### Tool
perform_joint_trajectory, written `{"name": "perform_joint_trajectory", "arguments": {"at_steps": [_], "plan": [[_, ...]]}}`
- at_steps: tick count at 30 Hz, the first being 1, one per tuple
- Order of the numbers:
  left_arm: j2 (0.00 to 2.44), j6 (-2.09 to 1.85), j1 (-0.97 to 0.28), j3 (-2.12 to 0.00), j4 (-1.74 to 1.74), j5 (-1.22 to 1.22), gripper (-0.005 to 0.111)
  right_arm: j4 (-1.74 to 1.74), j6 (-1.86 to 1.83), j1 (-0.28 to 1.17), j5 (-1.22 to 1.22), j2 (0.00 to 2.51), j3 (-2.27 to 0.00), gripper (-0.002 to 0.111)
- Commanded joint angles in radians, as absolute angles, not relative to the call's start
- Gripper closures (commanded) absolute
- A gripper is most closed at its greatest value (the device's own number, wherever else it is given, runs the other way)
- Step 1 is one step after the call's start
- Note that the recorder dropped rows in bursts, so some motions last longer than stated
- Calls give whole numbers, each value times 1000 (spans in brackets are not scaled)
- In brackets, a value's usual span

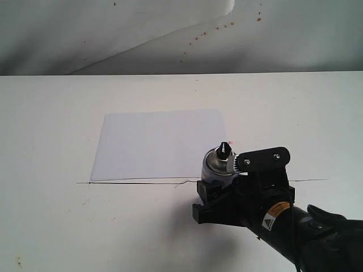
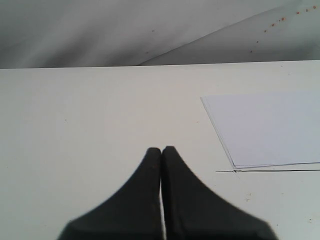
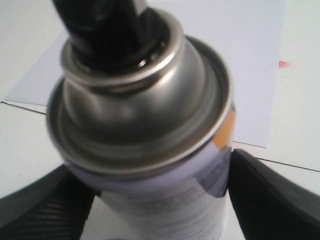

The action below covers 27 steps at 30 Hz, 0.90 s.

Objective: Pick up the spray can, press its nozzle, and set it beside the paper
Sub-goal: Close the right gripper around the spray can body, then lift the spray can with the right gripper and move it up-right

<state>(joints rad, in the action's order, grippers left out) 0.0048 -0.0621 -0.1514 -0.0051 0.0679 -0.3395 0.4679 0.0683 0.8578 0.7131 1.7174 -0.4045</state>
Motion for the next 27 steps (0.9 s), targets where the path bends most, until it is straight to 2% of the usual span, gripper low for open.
{"name": "perform_joint_trajectory", "arguments": {"at_steps": [1, 2, 10, 15, 27], "plan": [[0, -61, -157, 0, 68, -325, 107, 453, 62, 858, 728, 1718, -410, 105], [0, -61, -157, 0, 68, -325, 107, 453, 56, 858, 728, 1718, -410, 108], [0, -61, -157, 0, 68, -325, 107, 453, -15, 858, 720, 1700, -410, 108], [0, -61, -157, 0, 68, -325, 107, 457, -181, 858, 709, 1612, -410, 108], [0, -61, -157, 0, 68, -325, 107, 536, -469, 858, 492, 1398, -410, 108]]}}
